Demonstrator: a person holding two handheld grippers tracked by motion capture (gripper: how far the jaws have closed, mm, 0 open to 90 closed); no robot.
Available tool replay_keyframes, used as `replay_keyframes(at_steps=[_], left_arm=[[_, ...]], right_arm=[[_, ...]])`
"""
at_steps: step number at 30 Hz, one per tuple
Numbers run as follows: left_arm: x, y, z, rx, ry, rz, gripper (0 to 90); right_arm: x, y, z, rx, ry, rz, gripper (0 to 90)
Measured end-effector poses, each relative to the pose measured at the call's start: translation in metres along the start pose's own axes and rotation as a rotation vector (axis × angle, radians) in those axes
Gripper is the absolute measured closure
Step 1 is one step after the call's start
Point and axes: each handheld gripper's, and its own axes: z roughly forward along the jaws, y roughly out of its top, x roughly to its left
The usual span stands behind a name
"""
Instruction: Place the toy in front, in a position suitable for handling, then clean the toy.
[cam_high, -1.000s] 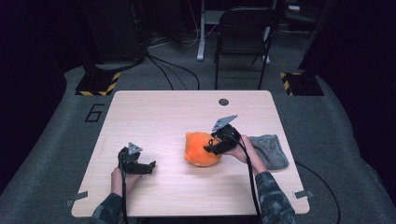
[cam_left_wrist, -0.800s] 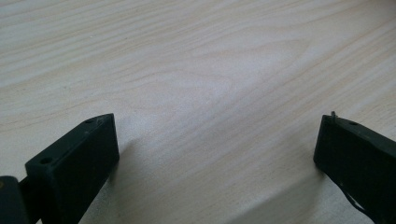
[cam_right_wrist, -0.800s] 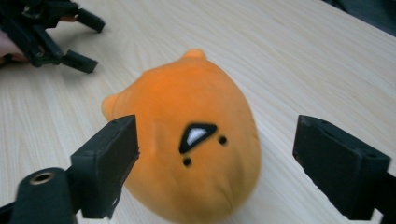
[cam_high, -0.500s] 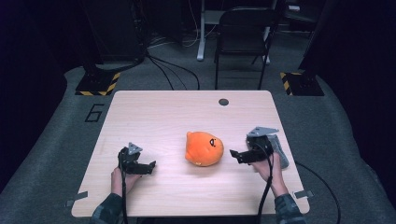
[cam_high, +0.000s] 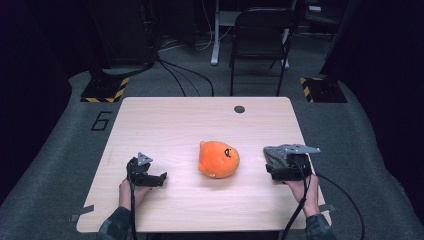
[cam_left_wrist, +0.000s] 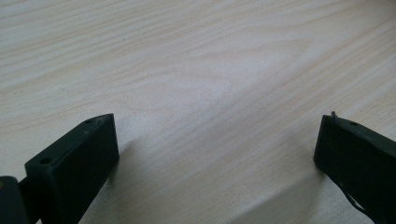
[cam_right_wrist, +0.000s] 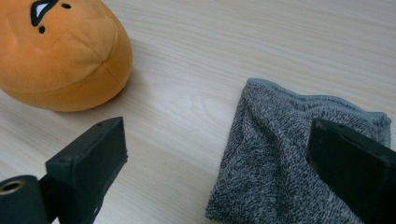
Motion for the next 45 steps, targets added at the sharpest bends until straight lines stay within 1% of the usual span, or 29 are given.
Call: replay_keyframes(at_steps=[1, 3, 4, 6, 8, 9, 11, 12, 13, 14, 17, 18, 19, 20, 22, 24, 27, 28, 29, 30, 32, 35, 36, 38, 41, 42, 43, 44, 45], left_arm=[[0.0, 0.0, 0.0, 0.0, 0.0, 0.0, 0.0], [0.0, 0.0, 0.0, 0.0, -0.001, 0.0, 0.0], [0.0, 0.0, 0.0, 0.0, -0.001, 0.0, 0.0], [0.0, 0.0, 0.0, 0.003, -0.001, 0.001, 0.0], [0.0, 0.0, 0.0, 0.004, -0.002, 0.004, 0.0], [0.0, 0.0, 0.0, -0.004, 0.004, 0.003, 0.0], [0.0, 0.001, 0.0, 0.0, -0.001, 0.007, 0.3], [0.001, 0.002, -0.001, 0.0, -0.012, 0.012, 1.2], [0.001, 0.003, -0.002, -0.005, -0.026, 0.005, 2.3], [0.0, 0.005, -0.004, -0.021, -0.036, -0.001, 2.3], [-0.006, 0.012, -0.01, -0.048, -0.056, 0.023, 2.9], [-0.008, 0.015, -0.013, -0.05, -0.067, 0.041, 3.6], [-0.012, 0.017, -0.014, -0.068, -0.07, 0.05, 3.8], [-0.015, 0.021, -0.017, -0.071, -0.092, 0.068, 3.8], [-0.022, 0.029, -0.02, -0.085, -0.115, 0.087, 4.3], [-0.028, 0.037, -0.022, -0.108, -0.152, 0.092, 4.3], [-0.038, 0.047, -0.024, -0.125, -0.201, 0.111, 4.3], [-0.044, 0.053, -0.023, -0.134, -0.23, 0.11, 4.3], [-0.046, 0.055, -0.023, -0.139, -0.245, 0.11, 4.2], [-0.049, 0.058, -0.023, -0.145, -0.263, 0.11, 4.2], [-0.056, 0.062, -0.022, -0.151, -0.277, 0.118, 4.2], [-0.063, 0.069, -0.02, -0.152, -0.304, 0.124, 4.2], [-0.067, 0.071, -0.019, -0.16, -0.315, 0.123, 4.2], [-0.071, 0.076, -0.019, -0.169, -0.331, 0.136, 5.5], [-0.078, 0.083, -0.016, -0.172, -0.388, 0.14, 9.9], [-0.083, 0.087, -0.015, -0.171, -0.392, 0.156, 10.3], [-0.085, 0.088, -0.013, -0.176, -0.397, 0.155, 11.3], [-0.087, 0.09, -0.012, -0.169, -0.407, 0.169, 12.1], [-0.09, 0.091, -0.011, -0.171, -0.408, 0.174, 13.3]], right_arm=[[-0.001, -0.001, 0.0, 0.003, -0.011, 0.0, 4.6], [-0.002, -0.002, 0.0, 0.011, -0.009, 0.009, 4.5], [-0.003, -0.003, 0.0, 0.01, -0.018, 0.019, 4.5], [-0.005, -0.003, 0.0, 0.013, -0.017, 0.015, 4.6], [-0.005, -0.003, -0.001, 0.012, -0.024, 0.021, 4.7], [-0.005, -0.003, -0.002, 0.013, -0.023, 0.027, 4.8], [-0.006, -0.004, -0.002, 0.01, -0.027, 0.029, 4.9], [-0.006, -0.004, -0.002, 0.016, -0.028, 0.023, 4.9], [-0.006, -0.004, -0.001, 0.017, -0.031, 0.021, 4.9], [-0.007, -0.004, -0.001, 0.018, -0.032, 0.02, 5.0], [-0.008, -0.005, 0.0, 0.025, -0.033, 0.035, 5.0], [-0.009, -0.005, 0.001, 0.027, -0.034, 0.027, 5.0], [-0.01, -0.005, 0.001, 0.029, -0.041, 0.029, 5.0], [-0.009, -0.005, 0.001, 0.029, -0.042, 0.041, 5.0], [-0.01, -0.005, 0.0, 0.032, -0.047, 0.045, 5.1], [-0.012, -0.005, 0.001, 0.031, -0.051, 0.041, 5.1], [-0.014, -0.006, 0.002, 0.041, -0.067, 0.051, 5.1], [-0.014, -0.006, 0.003, 0.041, -0.073, 0.052, 5.1], [-0.018, -0.007, 0.003, 0.045, -0.077, 0.046, 5.2], [-0.018, -0.007, 0.003, 0.046, -0.082, 0.062, 5.2], [-0.022, -0.007, 0.003, 0.042, -0.087, 0.065, 5.3], [-0.026, -0.008, 0.006, 0.052, -0.113, 0.081, 5.2], [-0.028, -0.008, 0.008, 0.057, -0.12, 0.081, 5.2], [-0.031, -0.007, 0.011, 0.062, -0.134, 0.093, 5.2], [-0.037, -0.006, 0.017, 0.068, -0.154, 0.111, 5.2], [-0.039, -0.006, 0.019, 0.069, -0.154, 0.125, 5.1], [-0.04, -0.006, 0.023, 0.078, -0.156, 0.152, 5.1], [-0.042, -0.006, 0.025, 0.082, -0.158, 0.151, 5.0], [-0.044, -0.007, 0.028, 0.078, -0.157, 0.15, 5.0]])
